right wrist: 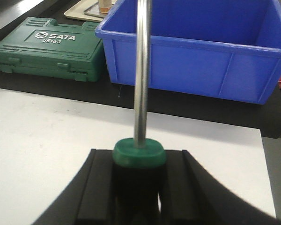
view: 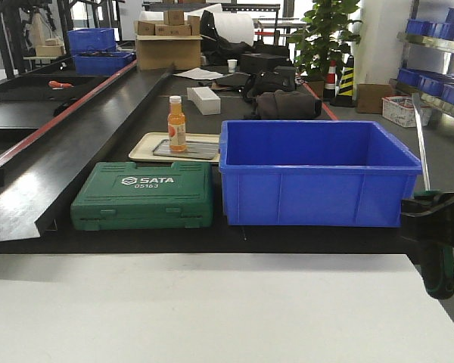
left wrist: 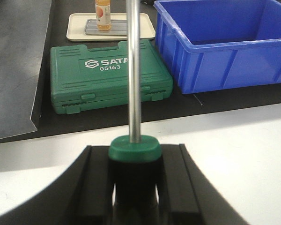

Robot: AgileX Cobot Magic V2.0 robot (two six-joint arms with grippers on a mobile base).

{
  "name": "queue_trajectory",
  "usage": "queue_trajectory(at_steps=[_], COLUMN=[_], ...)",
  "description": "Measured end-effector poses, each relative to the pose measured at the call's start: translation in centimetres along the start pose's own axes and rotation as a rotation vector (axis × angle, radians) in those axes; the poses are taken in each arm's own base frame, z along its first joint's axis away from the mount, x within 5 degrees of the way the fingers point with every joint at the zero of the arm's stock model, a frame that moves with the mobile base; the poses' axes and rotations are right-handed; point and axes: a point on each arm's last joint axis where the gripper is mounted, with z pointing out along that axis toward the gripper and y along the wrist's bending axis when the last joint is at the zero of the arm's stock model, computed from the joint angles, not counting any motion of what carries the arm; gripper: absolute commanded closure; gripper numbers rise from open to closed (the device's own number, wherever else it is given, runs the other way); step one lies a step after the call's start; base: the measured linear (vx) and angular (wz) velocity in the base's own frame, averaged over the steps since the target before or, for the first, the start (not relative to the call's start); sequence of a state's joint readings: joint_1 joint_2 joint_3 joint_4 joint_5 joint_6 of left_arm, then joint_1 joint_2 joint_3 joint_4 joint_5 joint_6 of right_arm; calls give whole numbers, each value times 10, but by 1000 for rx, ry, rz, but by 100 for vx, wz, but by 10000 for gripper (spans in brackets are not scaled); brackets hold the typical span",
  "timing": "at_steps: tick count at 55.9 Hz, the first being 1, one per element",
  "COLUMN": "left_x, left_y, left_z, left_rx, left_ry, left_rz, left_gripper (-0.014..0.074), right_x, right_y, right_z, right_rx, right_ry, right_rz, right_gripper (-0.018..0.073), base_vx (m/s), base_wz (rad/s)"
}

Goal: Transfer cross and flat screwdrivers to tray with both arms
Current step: 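Hold both screwdrivers upright while the base turns away from the table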

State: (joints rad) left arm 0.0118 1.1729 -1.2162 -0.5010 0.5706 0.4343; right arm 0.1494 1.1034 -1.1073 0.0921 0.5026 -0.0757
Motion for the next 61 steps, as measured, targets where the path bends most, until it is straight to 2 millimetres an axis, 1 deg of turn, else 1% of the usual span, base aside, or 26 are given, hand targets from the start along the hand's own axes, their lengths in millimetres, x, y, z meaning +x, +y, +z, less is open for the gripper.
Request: queue_trajectory(at_steps=[34,61], left_x=[0,0], left_y=[0,0], left_z=[0,0], left_rx=[0,0], left_ry=[0,0], left_rz=[0,0], left_gripper=[596,596], right_x=[0,0], right_y=[0,0], right_z=[0,0], right_rx=[0,0], right_ry=[3,3], right_rz=[0,-1], right_gripper=[567,567], base_vx=[-2,-9], base_wz=[2,-3])
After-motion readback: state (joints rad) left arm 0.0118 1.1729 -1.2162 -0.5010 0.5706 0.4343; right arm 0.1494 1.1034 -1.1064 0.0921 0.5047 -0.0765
